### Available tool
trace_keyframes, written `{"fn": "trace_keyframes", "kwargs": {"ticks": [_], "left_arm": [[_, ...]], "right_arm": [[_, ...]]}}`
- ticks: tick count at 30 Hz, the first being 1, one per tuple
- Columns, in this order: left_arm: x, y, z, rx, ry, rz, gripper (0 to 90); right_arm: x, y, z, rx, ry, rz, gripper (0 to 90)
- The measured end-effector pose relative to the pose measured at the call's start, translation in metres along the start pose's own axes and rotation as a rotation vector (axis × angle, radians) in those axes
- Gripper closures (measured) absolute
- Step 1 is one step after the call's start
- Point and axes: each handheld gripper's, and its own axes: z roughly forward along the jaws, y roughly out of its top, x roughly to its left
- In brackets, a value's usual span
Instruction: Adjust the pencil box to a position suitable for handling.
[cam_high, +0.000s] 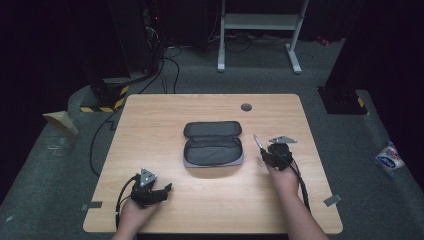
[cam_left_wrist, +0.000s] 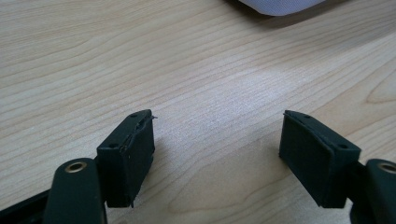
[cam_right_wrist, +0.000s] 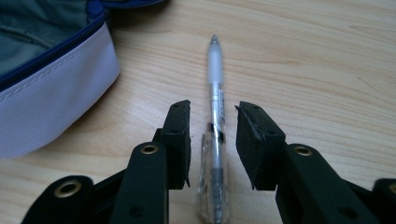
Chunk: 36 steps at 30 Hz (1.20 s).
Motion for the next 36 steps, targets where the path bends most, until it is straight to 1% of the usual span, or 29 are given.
{"fn": "trace_keyframes", "kwargs": {"ticks": [3,5,6,7,9,12,16,17,19,21,23,25,28,31,34,36], "left_arm": [[0.000,0.000,0.000,0.001,0.002,0.004,26.6],[0.000,0.000,0.000,0.001,0.002,0.004,26.6],[0.000,0.000,0.000,0.001,0.002,0.005,26.6],[0.000,0.000,0.000,0.001,0.000,0.002,26.6],[0.000,0.000,0.000,0.001,0.001,0.003,26.6],[0.000,0.000,0.000,0.002,0.001,0.006,26.7],[0.000,0.000,0.000,0.002,0.001,0.007,26.7],[0.000,0.000,0.000,0.002,0.001,0.007,26.7],[0.000,0.000,0.000,0.001,0.000,0.006,26.7],[0.001,0.000,0.000,0.002,0.000,0.006,26.7],[0.000,0.000,0.000,0.002,0.001,0.007,26.7],[0.000,0.000,0.000,0.002,0.000,0.006,26.7],[0.000,0.000,0.000,0.000,0.002,0.009,26.7],[0.000,0.000,-0.001,0.001,0.001,0.009,26.7],[0.000,0.000,-0.001,0.001,0.001,0.009,26.7],[0.000,0.000,-0.001,0.001,0.001,0.010,26.7]], "right_arm": [[0.000,0.002,0.004,0.016,-0.003,0.002,64.6],[0.001,0.006,0.009,0.028,0.023,0.011,65.5],[0.001,0.006,0.009,0.028,0.023,0.011,65.5],[0.002,0.007,0.009,0.015,0.016,-0.002,65.7],[0.004,0.007,0.012,0.013,-0.006,-0.009,66.7],[0.004,0.005,0.017,0.030,-0.019,-0.029,67.3],[0.003,0.003,0.022,0.054,-0.019,-0.010,67.3],[0.003,0.003,0.023,0.045,-0.023,-0.015,67.8],[0.003,0.003,0.023,0.043,-0.022,-0.019,71.2],[0.005,0.002,0.023,0.045,-0.026,-0.025,77.6],[0.006,0.003,0.022,0.047,-0.026,-0.026,78.7],[0.006,0.003,0.021,0.054,-0.012,-0.017,78.8],[0.006,0.006,0.015,0.029,-0.019,-0.037,78.8],[0.005,0.009,0.006,0.011,-0.013,-0.021,78.8],[0.005,0.010,-0.002,-0.005,-0.014,-0.042,78.8],[0.005,0.010,-0.007,-0.018,-0.005,-0.035,78.8]]}}
